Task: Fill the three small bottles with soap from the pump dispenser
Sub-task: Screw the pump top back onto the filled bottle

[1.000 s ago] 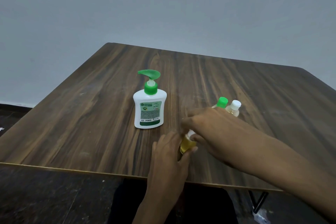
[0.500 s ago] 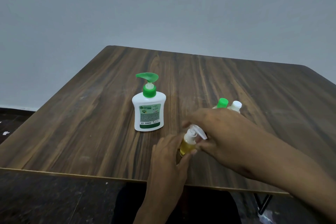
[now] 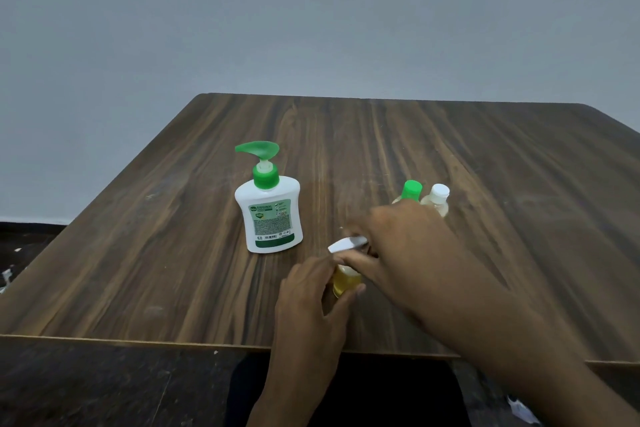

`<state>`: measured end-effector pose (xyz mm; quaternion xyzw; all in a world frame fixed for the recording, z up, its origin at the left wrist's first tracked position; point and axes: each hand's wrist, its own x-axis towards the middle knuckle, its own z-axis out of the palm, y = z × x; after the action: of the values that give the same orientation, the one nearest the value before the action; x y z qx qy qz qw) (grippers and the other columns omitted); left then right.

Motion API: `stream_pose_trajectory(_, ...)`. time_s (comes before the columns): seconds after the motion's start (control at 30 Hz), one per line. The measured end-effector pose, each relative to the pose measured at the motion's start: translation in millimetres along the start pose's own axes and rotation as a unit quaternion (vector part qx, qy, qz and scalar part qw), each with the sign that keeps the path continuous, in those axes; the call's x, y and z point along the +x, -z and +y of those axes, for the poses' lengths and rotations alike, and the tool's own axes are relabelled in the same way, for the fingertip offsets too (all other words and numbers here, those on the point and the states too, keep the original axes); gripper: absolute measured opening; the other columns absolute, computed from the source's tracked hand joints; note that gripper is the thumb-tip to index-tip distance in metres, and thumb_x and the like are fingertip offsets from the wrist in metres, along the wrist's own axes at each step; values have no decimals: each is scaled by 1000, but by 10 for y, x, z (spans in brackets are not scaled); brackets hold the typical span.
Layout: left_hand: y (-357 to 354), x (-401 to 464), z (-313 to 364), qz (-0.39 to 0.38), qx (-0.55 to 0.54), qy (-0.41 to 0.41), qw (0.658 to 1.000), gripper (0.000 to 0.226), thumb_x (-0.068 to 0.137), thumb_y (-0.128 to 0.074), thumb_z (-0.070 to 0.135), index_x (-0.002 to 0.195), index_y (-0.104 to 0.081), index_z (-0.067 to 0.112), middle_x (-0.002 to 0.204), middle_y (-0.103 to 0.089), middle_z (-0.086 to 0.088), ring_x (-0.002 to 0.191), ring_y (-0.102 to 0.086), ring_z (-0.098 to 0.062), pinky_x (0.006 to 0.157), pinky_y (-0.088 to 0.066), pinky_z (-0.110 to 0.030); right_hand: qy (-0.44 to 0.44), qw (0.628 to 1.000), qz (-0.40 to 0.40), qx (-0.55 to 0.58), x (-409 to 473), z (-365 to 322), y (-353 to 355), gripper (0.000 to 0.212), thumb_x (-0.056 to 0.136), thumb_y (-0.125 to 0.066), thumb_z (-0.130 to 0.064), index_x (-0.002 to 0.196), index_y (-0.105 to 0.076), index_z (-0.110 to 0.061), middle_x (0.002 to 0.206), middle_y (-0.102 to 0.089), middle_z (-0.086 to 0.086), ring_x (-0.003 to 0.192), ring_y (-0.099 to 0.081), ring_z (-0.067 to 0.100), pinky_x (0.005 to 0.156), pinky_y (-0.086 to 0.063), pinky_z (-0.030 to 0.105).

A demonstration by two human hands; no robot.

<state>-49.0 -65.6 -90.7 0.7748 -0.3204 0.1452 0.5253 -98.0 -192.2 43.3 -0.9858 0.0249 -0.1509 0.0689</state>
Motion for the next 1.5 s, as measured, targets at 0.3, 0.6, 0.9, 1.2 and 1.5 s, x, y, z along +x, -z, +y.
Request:
stream_pose_trajectory(0.3, 99, 106, 75, -53, -13, 0, 999, 60, 84, -77, 38, 117, -52, 82, 112, -69, 34, 103, -67, 2, 86, -48, -11, 14, 990, -29, 140, -25, 191, -109, 12, 92, -62, -14, 86, -72, -18, 83, -73, -5, 75, -67, 11, 74, -49, 25)
stream_pose_trajectory(0.6, 50, 424, -85, -124, -20, 61, 990, 28, 96, -77, 25, 123, -70, 30, 103, -74, 15, 95, -71, -9, 86, -57, -34, -130, 920, 219, 297, -566, 517, -76, 31, 92, -74, -13, 116, -74, -33, 95, -74, -21, 77, -73, 5, 72, -60, 28)
stream_pose_trajectory(0.9, -206, 799, -86, -139, -25, 38, 989, 29, 99, -73, 11, 124, -67, 24, 105, -75, 11, 101, -71, -7, 86, -55, -24, -246, 922, 75, 289, -528, 1413, -449, 73, 79, -88, -22, 142, -51, -33, 137, -58, -15, 97, -67, 1, 85, -60, 33)
stream_pose_trajectory(1.2, -363, 894, -12, -117, -47, 71, 989, 30, 93, -80, 12, 119, -71, 22, 101, -74, 13, 94, -66, 2, 73, -46, -7, -209, 864, 102, 446, -153, 1492, -679, 44, 76, -89, -11, 113, -69, -24, 102, -75, -2, 83, -71, 15, 70, -59, 34)
stream_pose_trajectory(1.5, -427, 961, -49, -95, -51, 81, 991, 24, 94, -78, 11, 115, -73, 20, 100, -75, 9, 94, -66, -3, 72, -50, -11, -198, 837, 92, 502, 45, 1460, -766, 34, 79, -85, -2, 106, -73, -18, 93, -75, 8, 71, -64, 12, 54, -50, 32)
